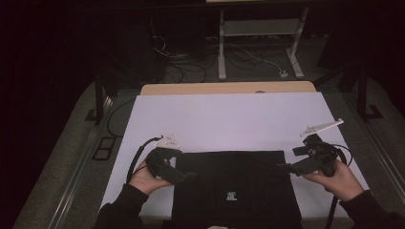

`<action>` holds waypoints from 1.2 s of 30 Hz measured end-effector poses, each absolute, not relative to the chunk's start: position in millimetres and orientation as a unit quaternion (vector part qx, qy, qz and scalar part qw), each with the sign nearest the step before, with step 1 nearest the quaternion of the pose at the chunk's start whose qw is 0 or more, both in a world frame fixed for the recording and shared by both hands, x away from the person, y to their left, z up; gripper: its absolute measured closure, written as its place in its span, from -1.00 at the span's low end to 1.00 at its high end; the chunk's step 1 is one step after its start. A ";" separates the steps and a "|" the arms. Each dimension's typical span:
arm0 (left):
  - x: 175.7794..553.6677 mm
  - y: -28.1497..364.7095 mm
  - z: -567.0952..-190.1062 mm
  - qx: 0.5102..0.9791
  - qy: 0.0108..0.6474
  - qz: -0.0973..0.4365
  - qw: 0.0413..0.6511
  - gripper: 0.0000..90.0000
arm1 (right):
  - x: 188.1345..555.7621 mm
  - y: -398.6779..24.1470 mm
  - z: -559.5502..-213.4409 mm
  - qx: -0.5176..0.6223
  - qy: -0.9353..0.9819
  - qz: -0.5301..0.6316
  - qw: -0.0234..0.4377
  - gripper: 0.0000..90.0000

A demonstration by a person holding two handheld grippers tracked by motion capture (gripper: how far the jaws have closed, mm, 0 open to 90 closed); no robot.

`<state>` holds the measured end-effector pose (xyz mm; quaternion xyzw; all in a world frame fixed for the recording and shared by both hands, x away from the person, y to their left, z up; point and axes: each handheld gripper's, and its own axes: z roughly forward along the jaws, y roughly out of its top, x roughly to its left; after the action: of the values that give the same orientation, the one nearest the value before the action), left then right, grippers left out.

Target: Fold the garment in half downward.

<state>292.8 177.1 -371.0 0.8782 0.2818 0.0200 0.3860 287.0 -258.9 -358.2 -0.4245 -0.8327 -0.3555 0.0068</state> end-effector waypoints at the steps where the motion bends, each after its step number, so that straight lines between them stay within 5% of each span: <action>1: 294.0 178.1 -371.6 0.876 0.284 0.020 0.388 -1.00 | 289.1 -259.9 -359.3 -0.426 -0.833 -0.353 0.007 -1.00; 36: 327.5 208.7 -398.3 0.839 0.368 0.018 0.400 -1.00 | 332.0 -263.8 -403.8 -0.455 -0.826 -0.332 -0.013 -1.00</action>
<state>327.5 208.7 -398.3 0.8392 0.3676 0.0178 0.4003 332.0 -263.8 -403.8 -0.4551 -0.8261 -0.3320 -0.0130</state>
